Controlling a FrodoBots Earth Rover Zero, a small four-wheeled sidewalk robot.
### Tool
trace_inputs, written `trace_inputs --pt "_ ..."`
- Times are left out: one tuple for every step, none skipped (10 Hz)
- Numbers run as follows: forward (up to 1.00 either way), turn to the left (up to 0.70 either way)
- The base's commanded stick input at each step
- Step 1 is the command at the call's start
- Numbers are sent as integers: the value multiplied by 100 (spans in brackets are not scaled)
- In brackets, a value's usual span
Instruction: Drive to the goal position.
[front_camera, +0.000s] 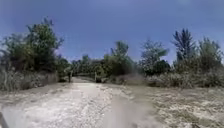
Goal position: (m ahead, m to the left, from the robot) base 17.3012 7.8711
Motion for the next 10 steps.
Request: trace_inputs --pt "70 0" --pt "70 0" --pt "70 0" --pt "70 0" --pt "70 0" --pt "70 0" --pt "70 3" --pt "70 14" --pt "70 14" --pt "70 14"
